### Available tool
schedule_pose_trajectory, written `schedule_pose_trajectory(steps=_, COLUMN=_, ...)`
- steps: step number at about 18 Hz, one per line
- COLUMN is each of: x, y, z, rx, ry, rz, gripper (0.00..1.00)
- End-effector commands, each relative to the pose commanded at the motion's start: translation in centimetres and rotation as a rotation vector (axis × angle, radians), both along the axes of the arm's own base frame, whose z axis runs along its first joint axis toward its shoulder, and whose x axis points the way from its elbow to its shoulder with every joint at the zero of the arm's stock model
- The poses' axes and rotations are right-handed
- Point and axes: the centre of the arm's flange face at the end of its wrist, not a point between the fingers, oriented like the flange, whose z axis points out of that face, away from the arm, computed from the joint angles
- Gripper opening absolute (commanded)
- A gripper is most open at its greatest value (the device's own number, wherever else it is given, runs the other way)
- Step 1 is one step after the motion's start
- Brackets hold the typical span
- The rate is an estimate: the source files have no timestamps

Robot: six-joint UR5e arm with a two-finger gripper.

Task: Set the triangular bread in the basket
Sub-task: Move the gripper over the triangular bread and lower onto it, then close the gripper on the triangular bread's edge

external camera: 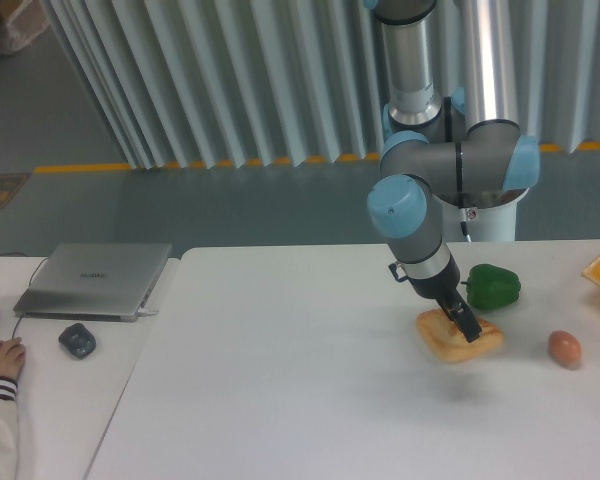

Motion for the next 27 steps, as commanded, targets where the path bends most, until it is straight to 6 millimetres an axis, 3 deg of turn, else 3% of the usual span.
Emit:
schedule_pose_trajectory(steps=6, x=1.4, y=0.3, z=-2.4, rx=-0.032, ry=-0.012, rz=0.012, gripper=1.0)
schedule_pose_trajectory(steps=18, x=0.8, y=0.7, z=-3.3, rx=-0.072, ry=0.02, rz=-0.005, gripper=1.0)
schedule_pose_trajectory(steps=19, x=0.8, y=0.7, z=-3.4, rx=-0.074, ry=0.021, rz=-0.005, gripper=0.97)
schedule_pose_trajectory(steps=24, x=0.6, y=0.6, z=-3.1, rx=-0.072, ry=0.028, rz=-0.003, gripper=0.59)
schedule_pose_trajectory(steps=27, x=0.7, y=0.7, z=-2.8, rx=-0.069, ry=0.031, rz=0.0, gripper=0.47)
